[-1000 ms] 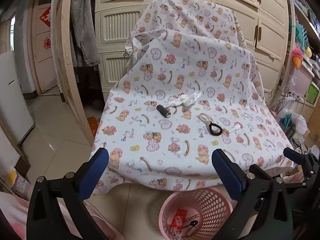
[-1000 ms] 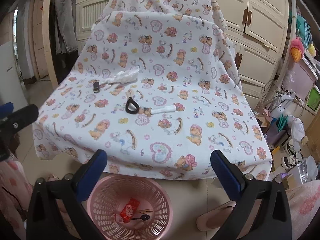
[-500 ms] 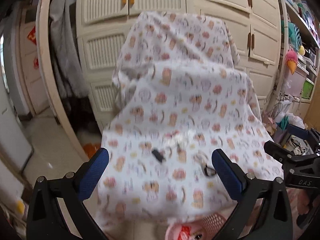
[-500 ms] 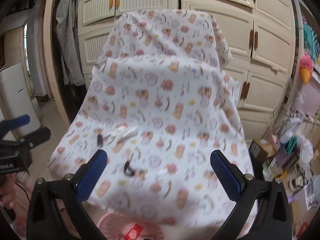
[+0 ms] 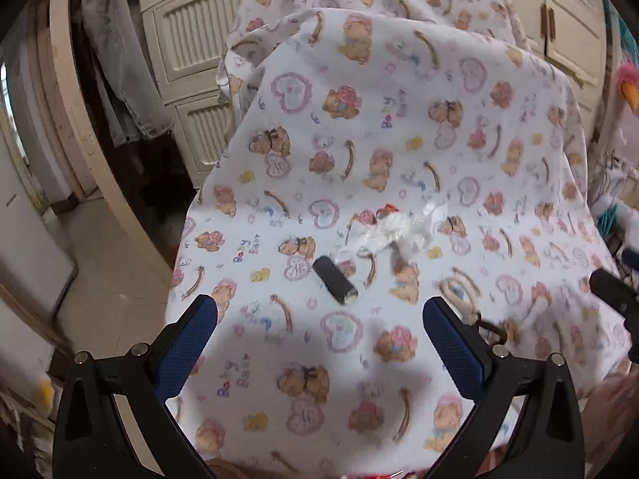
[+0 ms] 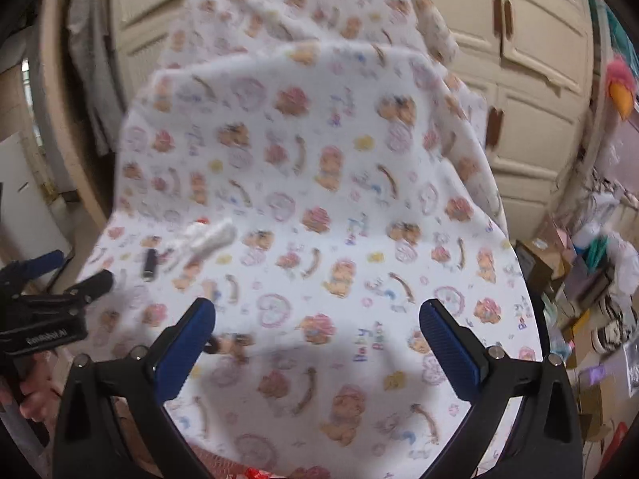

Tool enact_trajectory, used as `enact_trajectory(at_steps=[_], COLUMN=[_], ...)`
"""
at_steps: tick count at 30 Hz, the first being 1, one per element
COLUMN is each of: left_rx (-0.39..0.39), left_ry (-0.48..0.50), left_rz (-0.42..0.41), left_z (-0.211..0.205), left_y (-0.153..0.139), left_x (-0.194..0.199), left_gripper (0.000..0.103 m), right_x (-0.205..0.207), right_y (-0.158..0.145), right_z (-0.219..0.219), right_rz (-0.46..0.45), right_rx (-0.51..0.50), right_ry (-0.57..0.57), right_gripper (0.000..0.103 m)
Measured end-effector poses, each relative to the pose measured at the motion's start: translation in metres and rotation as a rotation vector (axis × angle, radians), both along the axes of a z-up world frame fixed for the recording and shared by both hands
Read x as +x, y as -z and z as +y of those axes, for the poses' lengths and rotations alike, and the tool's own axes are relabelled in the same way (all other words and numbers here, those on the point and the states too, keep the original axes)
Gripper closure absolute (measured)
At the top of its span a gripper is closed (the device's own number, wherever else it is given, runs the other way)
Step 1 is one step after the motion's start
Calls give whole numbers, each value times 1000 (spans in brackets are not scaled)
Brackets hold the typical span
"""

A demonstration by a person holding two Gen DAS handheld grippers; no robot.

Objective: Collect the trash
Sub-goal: 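Grasp the black thread spool with the left tool while the right tool grasps the beige cord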

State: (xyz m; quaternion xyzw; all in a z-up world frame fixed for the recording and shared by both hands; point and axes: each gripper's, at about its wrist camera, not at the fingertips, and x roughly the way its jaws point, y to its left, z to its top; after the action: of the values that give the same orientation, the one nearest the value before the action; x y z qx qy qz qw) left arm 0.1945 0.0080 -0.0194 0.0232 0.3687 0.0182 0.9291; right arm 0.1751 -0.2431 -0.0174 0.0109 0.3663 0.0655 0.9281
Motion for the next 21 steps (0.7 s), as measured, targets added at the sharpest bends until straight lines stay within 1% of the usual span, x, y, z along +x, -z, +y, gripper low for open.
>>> enact_trajectory(at_steps=[2, 4, 6, 8, 9, 12, 13, 14, 15, 17, 18, 19, 20, 21], left_rx=[-32, -70, -130, -173, -185, -206, -211, -215, -215, -206, -193, -184, -183, -190], left_ry=[-15, -26, -42, -61, -71, -71, -62, -50, -37, -22, -36, -57, -67, -64], left_rz=[1, 29, 62, 85, 89, 96, 97, 100, 103, 106, 97, 84, 77, 79], left_z=[5, 11, 18, 23, 26, 30, 30, 29, 27, 24, 23, 25, 26, 27], left_y=[-1, 2, 5, 9, 8, 8, 7, 7, 7, 7, 7, 6, 6, 7], left_x=[4, 8, 13, 18, 20, 24, 25, 25, 26, 28, 27, 26, 26, 27], left_gripper=[1, 1, 1, 1, 1, 1, 1, 1, 1, 2, 3, 4, 4, 5], right_x=[8, 16, 19, 23, 24, 25, 24, 23, 22, 21, 20, 20, 20, 20], right_y=[4, 9, 13, 18, 20, 23, 23, 24, 25, 28, 29, 31, 33, 35], right_z=[-11, -21, -25, -27, -25, -12, -5, 3, 10, 24, 31, 38, 41, 47], right_rz=[42, 80, 103, 127, 139, 144, 144, 144, 144, 145, 146, 147, 149, 153], right_rx=[63, 128, 155, 180, 188, 177, 166, 154, 145, 134, 130, 125, 123, 122], right_ry=[22, 42, 56, 55, 46, 4, -20, -51, -80, -136, -164, -187, -202, -222], right_gripper=[1, 1, 1, 8, 9, 15, 19, 24, 26, 35, 37, 42, 47, 50])
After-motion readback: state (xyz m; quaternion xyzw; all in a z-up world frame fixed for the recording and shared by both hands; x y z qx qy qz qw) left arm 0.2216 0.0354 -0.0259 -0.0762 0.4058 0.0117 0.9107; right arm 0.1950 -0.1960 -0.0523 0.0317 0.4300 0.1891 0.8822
